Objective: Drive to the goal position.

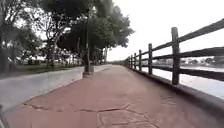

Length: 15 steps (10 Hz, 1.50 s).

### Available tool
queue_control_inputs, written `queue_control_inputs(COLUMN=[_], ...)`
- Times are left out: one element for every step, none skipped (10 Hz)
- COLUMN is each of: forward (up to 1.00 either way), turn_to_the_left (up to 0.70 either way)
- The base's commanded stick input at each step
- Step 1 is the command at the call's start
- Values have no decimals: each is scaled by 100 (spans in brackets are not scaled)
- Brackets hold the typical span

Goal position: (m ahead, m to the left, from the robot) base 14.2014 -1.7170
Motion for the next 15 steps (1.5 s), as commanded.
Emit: queue_control_inputs(forward=[100,100,100,100,100,100,100,100,100,100,100,100,100,100,100], turn_to_the_left=[0,0,0,0,0,0,0,0,0,0,0,0,0,0,0])
